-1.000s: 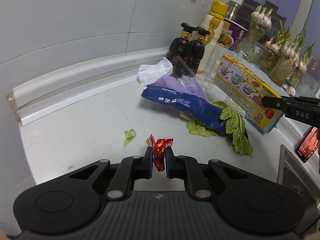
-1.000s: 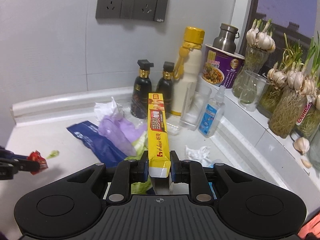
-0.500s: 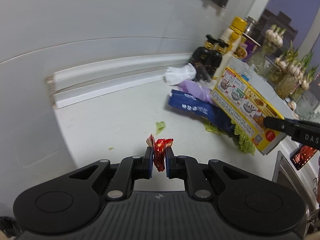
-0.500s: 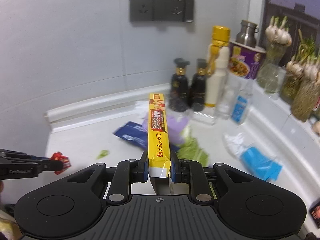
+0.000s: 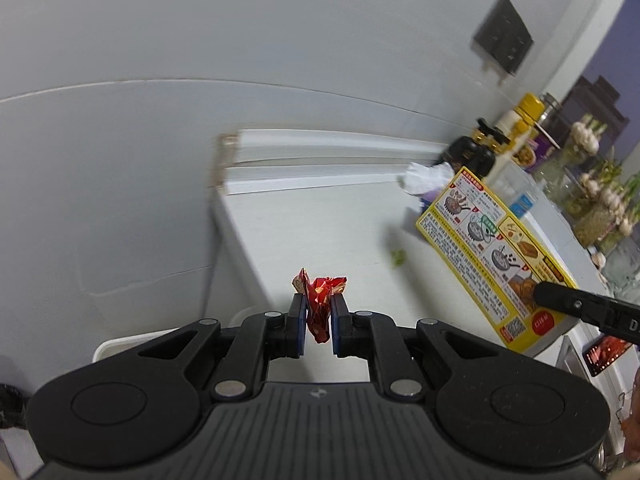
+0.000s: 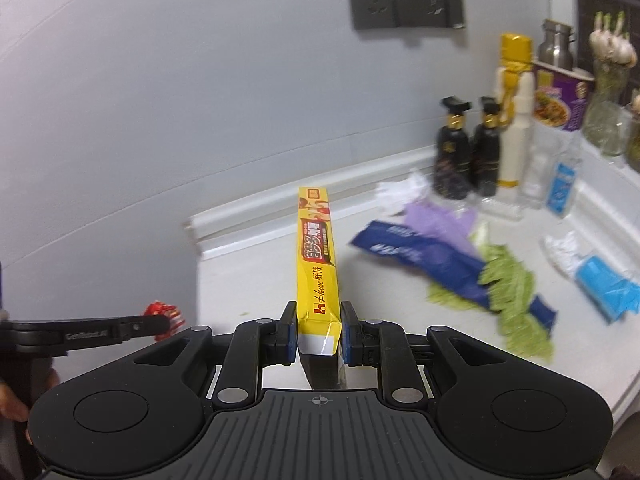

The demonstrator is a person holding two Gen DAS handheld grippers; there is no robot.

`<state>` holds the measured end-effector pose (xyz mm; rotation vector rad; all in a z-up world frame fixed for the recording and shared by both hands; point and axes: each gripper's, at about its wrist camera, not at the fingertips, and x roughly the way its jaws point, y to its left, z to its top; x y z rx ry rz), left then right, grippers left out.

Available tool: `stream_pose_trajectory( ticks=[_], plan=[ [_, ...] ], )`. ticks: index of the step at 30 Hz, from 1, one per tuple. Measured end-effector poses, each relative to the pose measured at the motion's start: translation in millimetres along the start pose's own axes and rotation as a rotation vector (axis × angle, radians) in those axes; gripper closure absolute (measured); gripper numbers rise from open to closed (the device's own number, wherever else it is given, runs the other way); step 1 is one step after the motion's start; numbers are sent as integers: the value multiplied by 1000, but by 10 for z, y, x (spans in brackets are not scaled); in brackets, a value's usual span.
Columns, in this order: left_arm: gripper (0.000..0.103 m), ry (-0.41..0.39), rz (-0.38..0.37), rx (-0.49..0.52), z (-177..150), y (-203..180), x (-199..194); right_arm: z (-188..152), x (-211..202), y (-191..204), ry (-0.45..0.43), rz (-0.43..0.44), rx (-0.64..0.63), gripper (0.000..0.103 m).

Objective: Collect trash
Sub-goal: 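Carry the red wrapper and yellow box with both grippers over the bin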

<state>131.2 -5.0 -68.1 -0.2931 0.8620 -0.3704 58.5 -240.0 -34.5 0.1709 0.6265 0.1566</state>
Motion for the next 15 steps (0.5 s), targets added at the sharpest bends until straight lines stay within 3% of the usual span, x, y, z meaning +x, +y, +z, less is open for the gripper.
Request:
stream_pose_trajectory(
  ticks=[15],
  plan=[
    [92,11,80,-168,-291,836,-236,-234,329,1041,149,170,-147,84]
  ],
)
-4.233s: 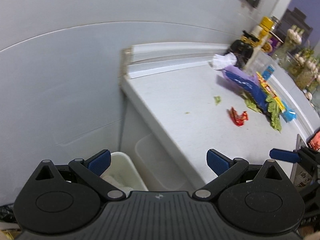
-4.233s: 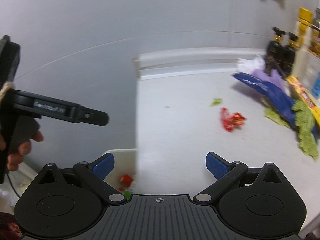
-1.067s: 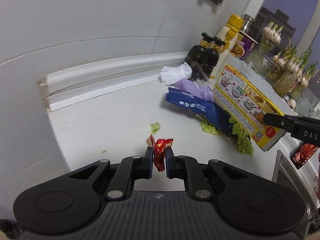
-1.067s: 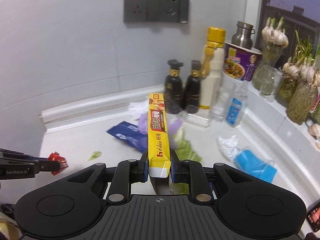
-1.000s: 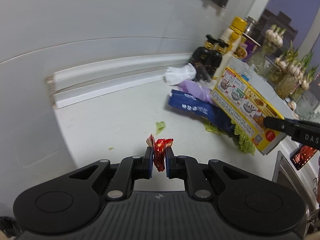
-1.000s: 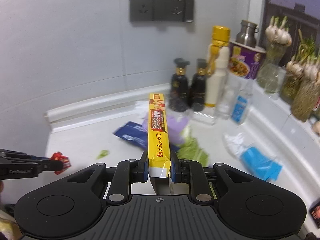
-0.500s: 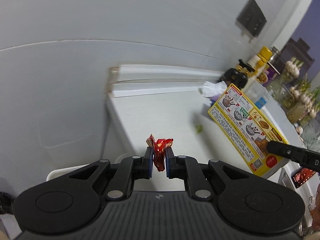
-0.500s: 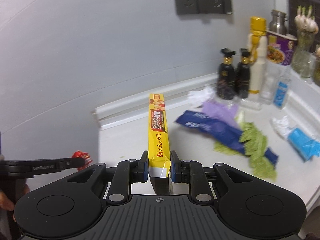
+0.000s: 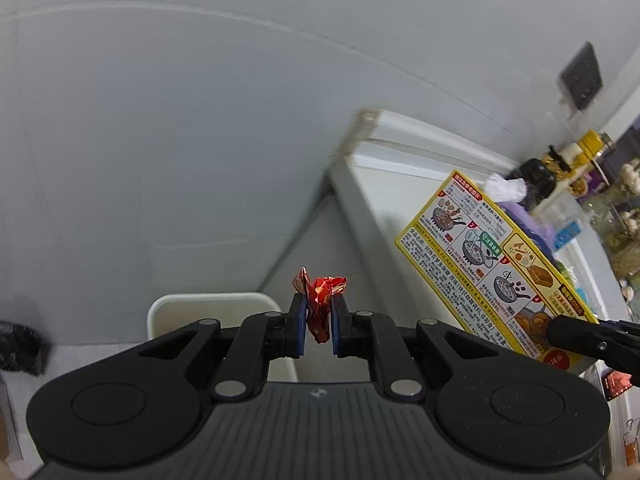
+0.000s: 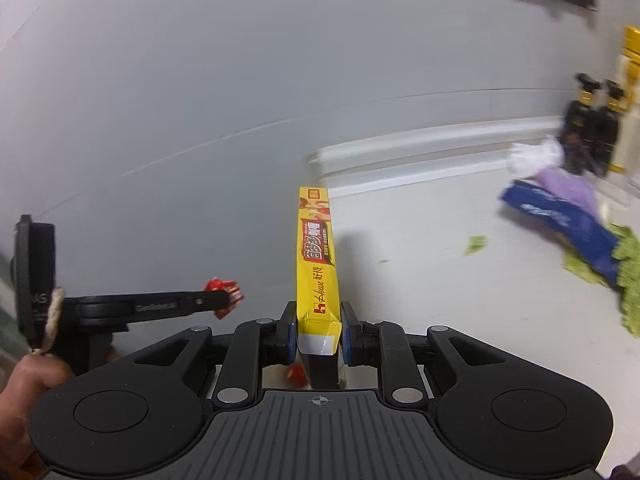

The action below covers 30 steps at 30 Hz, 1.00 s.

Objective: Collect trash
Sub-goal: 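Carry the red wrapper and yellow box with both grippers over the bin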

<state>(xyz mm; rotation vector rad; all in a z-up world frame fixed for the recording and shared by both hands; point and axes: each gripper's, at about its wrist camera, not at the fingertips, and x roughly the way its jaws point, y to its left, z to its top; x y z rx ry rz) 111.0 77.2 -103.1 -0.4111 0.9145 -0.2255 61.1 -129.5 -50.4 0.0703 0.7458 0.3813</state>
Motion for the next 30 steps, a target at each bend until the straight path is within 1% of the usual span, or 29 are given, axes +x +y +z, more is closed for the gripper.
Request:
stream_pose_trajectory(
  ticks=[5,8,11,17,20,22,27,30],
  plan=[
    [92,19,21,-51,-116,261,6,-16,240,271,60,36,-58,84],
    [92,40,32,-61,-211,392,41,-57,430,423,108,46,-90,84],
    [92,71,46,-59,-314,512,104,-122,637,573,164,36,-125,84],
    [92,129,70,-66,-506,749,258,-295,1097,737,297,17,-154,84],
    [92,162,75,-68,-565,831,417,-388,1359,794,367,1,-177,84],
    [92,176,72,-50,-588,866,528,-446,1553,811,402,-24,-187,84],
    [91,238,71,-4,-653,991,955,-577,2092,749,494,-77,-149,84],
    [90,289,90,21,-717,1072,1228,-637,2400,694,544,-95,-132,84]
  ],
)
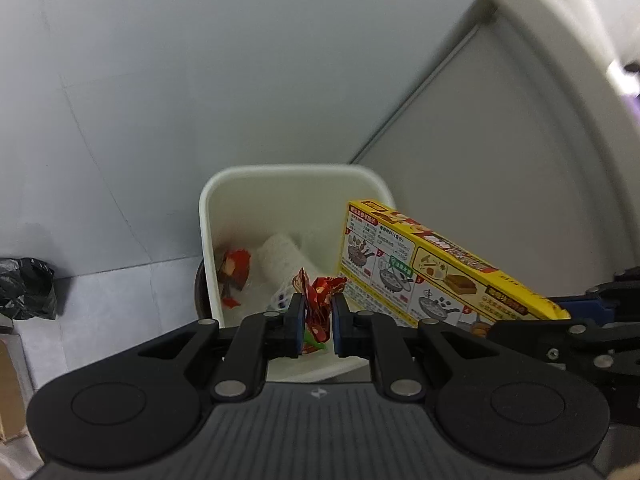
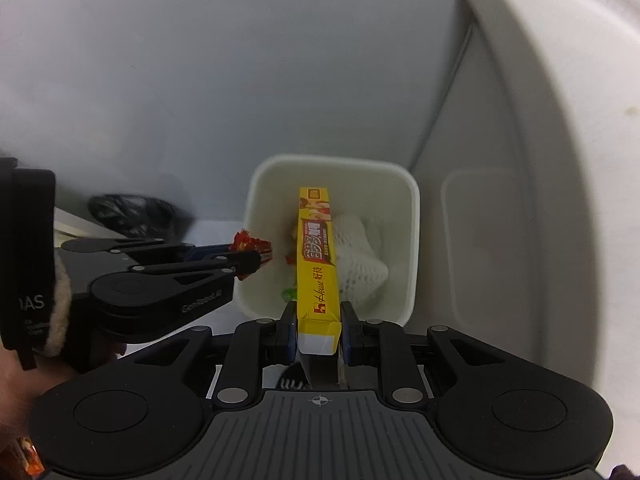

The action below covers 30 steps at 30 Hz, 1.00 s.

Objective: Collect trash
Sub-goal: 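Carry the red wrapper and yellow box with both grippers over the bin, then open both grippers to drop the red wrapper and yellow box into the bin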

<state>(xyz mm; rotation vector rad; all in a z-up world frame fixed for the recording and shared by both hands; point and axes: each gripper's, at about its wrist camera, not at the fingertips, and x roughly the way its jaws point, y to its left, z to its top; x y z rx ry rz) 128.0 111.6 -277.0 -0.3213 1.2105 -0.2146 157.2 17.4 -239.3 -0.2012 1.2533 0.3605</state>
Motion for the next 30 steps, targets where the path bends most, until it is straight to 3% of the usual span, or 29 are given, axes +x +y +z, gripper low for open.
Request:
stream_pose_trajectory(
  ticks=[7,13,19,23,26,29,30],
  plan=[
    [89,90,45,40,-3,151,505,182,552,52,90,-5,22,84],
    [84,114,72,47,-15,216,640,295,937,19,142,-7,35,84],
    [73,118,89,56,-14,232,639,340,1053,-92,166,4,70,84],
    [61,117,79,44,10,259,598,372,1116,-95,170,19,69,82],
    [53,121,76,55,20,237,606,362,1107,-108,171,61,109,77],
    [48,127,78,57,20,235,631,355,1092,-172,168,68,167,54],
    [46,129,76,53,21,236,627,354,1070,-178,165,67,175,51]
  ],
)
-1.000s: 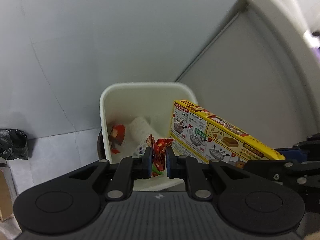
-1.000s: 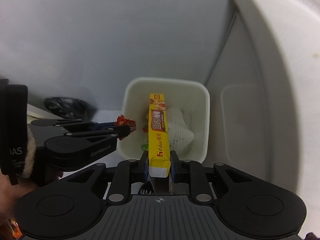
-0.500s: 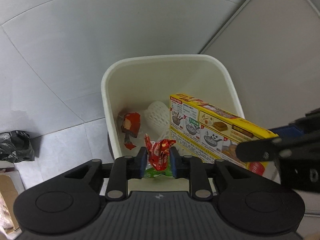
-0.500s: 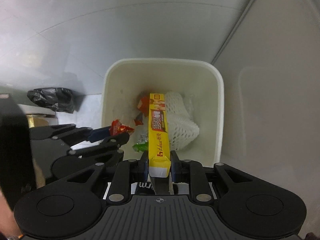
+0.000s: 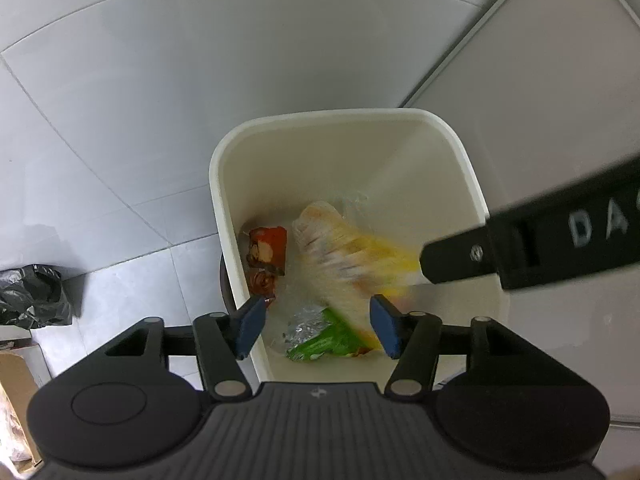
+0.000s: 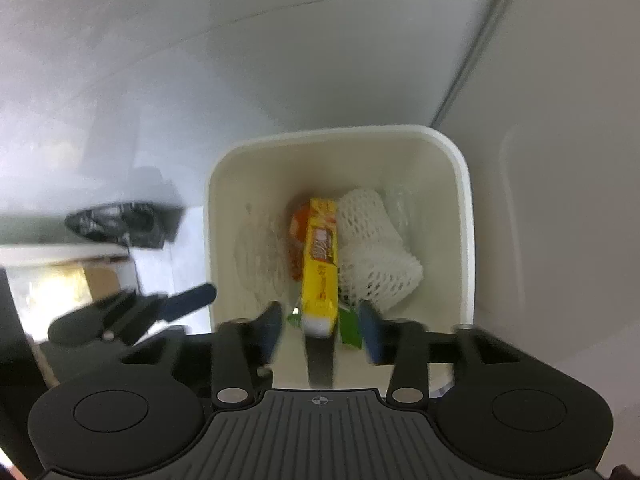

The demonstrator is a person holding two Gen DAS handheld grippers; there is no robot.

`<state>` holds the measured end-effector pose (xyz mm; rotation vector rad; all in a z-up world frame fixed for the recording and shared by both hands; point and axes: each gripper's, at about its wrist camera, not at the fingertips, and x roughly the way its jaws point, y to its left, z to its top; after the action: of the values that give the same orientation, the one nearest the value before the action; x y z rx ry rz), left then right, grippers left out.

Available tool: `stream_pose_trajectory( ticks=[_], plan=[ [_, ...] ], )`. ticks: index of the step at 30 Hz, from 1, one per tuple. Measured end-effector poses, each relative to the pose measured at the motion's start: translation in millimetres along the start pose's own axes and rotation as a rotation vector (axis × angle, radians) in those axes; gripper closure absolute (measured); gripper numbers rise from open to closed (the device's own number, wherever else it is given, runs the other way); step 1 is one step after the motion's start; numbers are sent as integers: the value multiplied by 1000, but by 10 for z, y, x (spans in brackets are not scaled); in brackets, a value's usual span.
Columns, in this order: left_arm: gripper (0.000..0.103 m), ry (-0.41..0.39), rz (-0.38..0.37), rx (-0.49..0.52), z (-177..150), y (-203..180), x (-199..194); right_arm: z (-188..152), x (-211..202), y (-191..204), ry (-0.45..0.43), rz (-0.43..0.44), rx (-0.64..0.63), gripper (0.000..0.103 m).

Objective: Collect trash
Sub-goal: 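Open both grippers to drop the red wrapper and yellow box into the bin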

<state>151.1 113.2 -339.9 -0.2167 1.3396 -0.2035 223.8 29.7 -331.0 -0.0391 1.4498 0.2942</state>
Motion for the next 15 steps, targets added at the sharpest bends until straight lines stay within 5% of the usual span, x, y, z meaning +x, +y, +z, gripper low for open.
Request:
stream_pose_trajectory(
  ticks=[15],
  plan=[
    [36,-5,-17,-7,-1,-12,-80,-31,-283,137,-11,-12,-44,40]
  ],
)
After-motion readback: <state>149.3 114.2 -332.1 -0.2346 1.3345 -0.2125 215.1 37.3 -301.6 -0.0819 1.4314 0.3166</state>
